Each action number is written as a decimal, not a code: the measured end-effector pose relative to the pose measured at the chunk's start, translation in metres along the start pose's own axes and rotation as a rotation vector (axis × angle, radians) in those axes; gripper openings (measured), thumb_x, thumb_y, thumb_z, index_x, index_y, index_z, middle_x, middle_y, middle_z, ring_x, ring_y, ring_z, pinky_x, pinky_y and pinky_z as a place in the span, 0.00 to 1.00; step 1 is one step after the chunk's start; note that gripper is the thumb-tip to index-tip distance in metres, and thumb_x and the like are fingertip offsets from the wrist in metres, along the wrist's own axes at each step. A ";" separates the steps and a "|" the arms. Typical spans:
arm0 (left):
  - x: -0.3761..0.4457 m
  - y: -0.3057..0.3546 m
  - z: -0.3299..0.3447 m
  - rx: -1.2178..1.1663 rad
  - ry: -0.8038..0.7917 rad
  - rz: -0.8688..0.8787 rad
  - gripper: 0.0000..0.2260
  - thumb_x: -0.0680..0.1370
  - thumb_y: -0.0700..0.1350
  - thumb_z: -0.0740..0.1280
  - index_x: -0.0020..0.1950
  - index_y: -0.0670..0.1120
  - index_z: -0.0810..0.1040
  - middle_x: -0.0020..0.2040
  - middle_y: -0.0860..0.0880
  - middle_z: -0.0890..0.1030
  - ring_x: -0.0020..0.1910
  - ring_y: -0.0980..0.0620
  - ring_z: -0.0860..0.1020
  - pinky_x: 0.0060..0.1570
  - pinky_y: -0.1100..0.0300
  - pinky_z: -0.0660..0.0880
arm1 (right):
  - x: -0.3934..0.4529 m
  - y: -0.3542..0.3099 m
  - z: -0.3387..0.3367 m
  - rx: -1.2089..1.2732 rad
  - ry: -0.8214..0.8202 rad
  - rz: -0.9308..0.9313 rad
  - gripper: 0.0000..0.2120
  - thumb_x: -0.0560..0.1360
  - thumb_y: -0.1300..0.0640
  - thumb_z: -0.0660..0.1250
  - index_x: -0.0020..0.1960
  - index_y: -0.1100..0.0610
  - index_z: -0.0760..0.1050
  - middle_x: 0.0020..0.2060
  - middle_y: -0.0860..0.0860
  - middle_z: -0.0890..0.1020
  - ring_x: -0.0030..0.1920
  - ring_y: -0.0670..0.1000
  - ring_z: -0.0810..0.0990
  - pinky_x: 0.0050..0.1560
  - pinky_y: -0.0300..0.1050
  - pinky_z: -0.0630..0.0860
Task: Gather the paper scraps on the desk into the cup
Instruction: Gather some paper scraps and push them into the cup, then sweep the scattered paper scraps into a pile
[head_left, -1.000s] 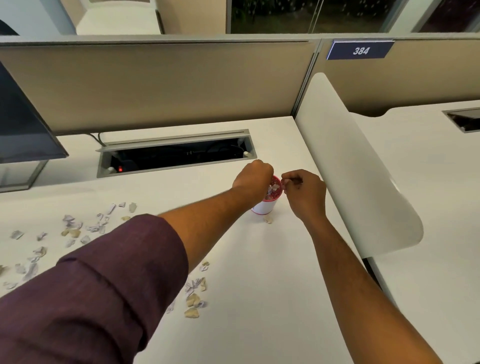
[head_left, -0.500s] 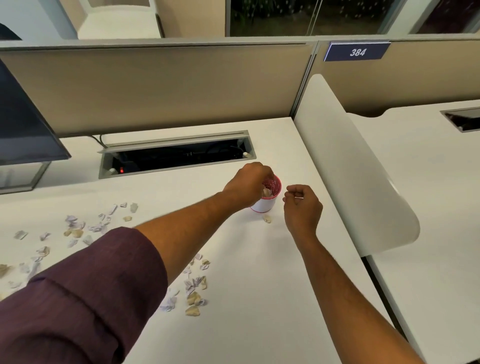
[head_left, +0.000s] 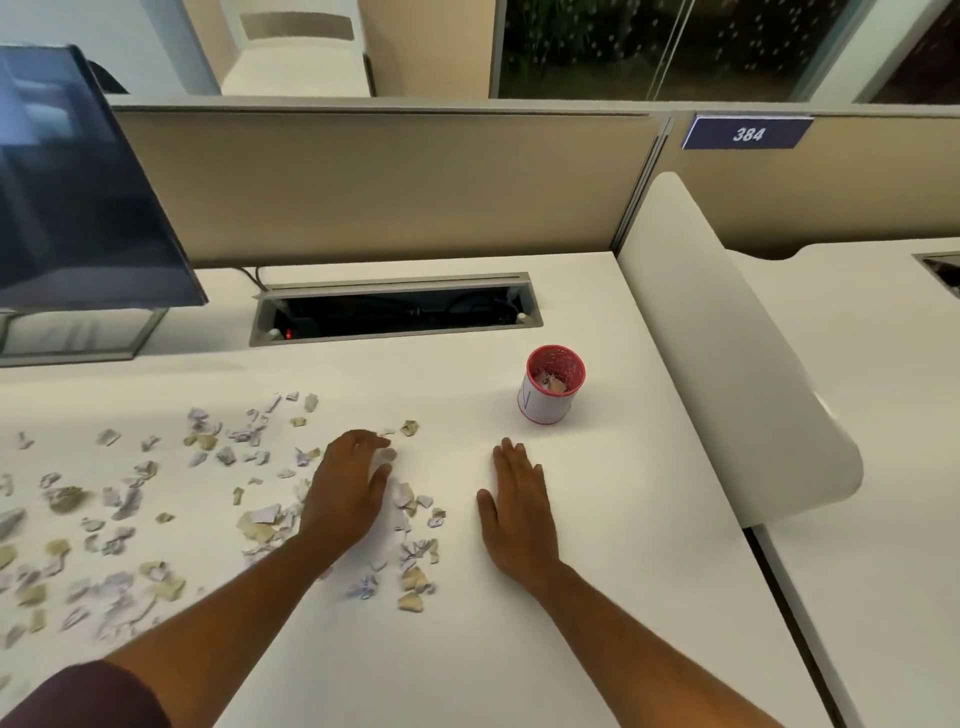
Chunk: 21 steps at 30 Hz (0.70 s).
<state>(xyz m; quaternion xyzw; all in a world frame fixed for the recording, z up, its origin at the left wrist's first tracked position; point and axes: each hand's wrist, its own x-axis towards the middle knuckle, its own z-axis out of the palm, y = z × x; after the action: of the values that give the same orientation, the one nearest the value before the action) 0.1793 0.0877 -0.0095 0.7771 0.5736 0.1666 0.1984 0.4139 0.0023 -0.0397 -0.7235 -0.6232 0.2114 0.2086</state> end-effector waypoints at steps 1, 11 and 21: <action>-0.013 -0.012 -0.001 0.004 0.002 -0.020 0.13 0.79 0.44 0.68 0.64 0.46 0.77 0.64 0.46 0.76 0.65 0.45 0.73 0.65 0.52 0.71 | -0.004 -0.006 0.005 0.008 -0.036 -0.071 0.30 0.83 0.52 0.58 0.83 0.57 0.55 0.83 0.49 0.52 0.84 0.48 0.47 0.83 0.51 0.43; -0.090 -0.065 -0.019 0.053 0.041 -0.096 0.23 0.81 0.55 0.61 0.74 0.49 0.67 0.77 0.48 0.65 0.77 0.46 0.62 0.76 0.46 0.60 | 0.021 -0.036 0.027 0.092 -0.044 -0.169 0.30 0.84 0.46 0.59 0.82 0.56 0.59 0.82 0.51 0.59 0.83 0.50 0.54 0.83 0.52 0.50; -0.111 -0.070 -0.017 0.000 -0.005 0.028 0.27 0.81 0.60 0.58 0.79 0.52 0.61 0.80 0.53 0.59 0.80 0.54 0.53 0.79 0.51 0.50 | 0.013 -0.067 0.048 0.131 -0.244 -0.481 0.32 0.83 0.38 0.58 0.82 0.49 0.56 0.83 0.46 0.55 0.83 0.43 0.49 0.82 0.46 0.52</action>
<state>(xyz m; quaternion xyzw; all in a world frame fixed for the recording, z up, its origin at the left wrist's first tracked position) 0.0817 0.0016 -0.0333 0.7854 0.5622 0.1675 0.1974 0.3340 0.0263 -0.0415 -0.5086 -0.7827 0.2813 0.2225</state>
